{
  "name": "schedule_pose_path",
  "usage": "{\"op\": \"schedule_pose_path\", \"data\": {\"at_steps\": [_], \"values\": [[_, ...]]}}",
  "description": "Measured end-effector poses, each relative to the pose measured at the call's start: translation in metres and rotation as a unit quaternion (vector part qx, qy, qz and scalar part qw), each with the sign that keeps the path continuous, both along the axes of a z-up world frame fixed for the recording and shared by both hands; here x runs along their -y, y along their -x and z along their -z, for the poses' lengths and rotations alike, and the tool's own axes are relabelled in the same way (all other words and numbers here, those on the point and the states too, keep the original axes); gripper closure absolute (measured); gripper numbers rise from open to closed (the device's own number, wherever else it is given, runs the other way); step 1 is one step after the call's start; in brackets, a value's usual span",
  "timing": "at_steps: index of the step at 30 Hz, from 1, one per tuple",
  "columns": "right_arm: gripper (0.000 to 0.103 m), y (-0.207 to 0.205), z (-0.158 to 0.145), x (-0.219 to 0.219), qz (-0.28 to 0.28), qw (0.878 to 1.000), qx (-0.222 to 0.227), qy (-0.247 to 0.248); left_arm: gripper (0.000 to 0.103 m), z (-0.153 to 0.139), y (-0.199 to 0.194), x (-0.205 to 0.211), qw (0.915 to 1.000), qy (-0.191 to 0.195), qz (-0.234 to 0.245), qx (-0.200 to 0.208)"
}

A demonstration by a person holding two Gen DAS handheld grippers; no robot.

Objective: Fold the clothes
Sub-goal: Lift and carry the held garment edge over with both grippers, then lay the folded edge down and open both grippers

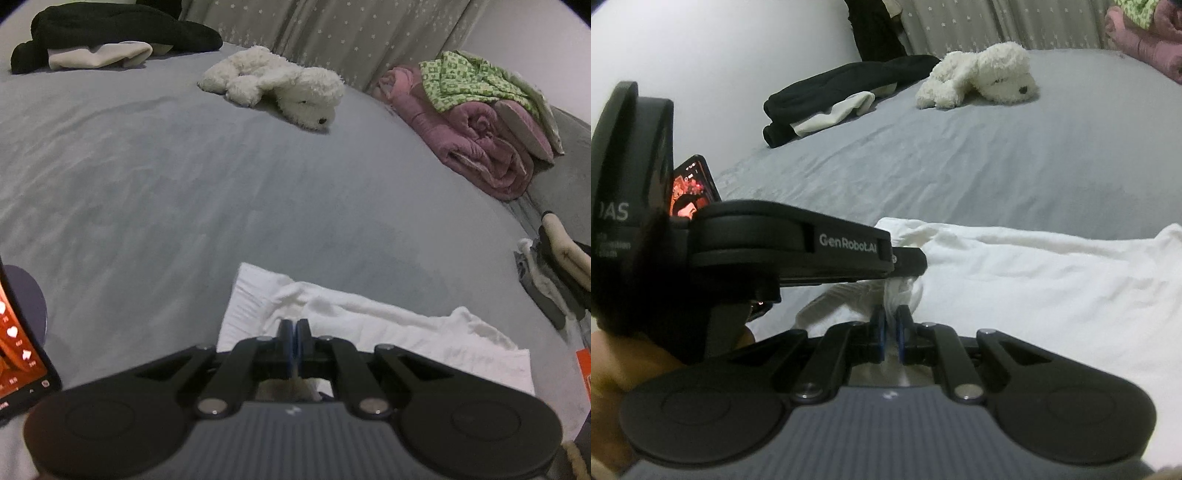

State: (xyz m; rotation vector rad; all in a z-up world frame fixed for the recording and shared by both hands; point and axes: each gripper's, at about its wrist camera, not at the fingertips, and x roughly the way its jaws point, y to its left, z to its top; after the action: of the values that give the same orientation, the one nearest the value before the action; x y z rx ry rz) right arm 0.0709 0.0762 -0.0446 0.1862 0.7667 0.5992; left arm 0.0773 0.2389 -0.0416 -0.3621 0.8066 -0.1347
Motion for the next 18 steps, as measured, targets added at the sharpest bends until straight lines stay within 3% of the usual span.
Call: {"op": "schedule_pose_path", "data": {"at_steps": [12, 16, 18], "values": [[0.085, 0.006, -0.003, -0.005, -0.064, 0.996, -0.032, -0.049, 0.101, -0.012, 0.008, -0.010, 0.9985, -0.004, -0.051, 0.019], [0.066, 0.008, -0.008, 0.005, -0.068, 0.995, -0.045, -0.061, 0.100, -0.020, 0.015, -0.014, 0.9977, 0.001, -0.058, 0.036], [0.066, 0.009, -0.012, 0.013, -0.062, 0.995, -0.042, -0.062, 0.100, -0.024, 0.019, -0.014, 0.9976, 0.005, -0.051, 0.047]]}}
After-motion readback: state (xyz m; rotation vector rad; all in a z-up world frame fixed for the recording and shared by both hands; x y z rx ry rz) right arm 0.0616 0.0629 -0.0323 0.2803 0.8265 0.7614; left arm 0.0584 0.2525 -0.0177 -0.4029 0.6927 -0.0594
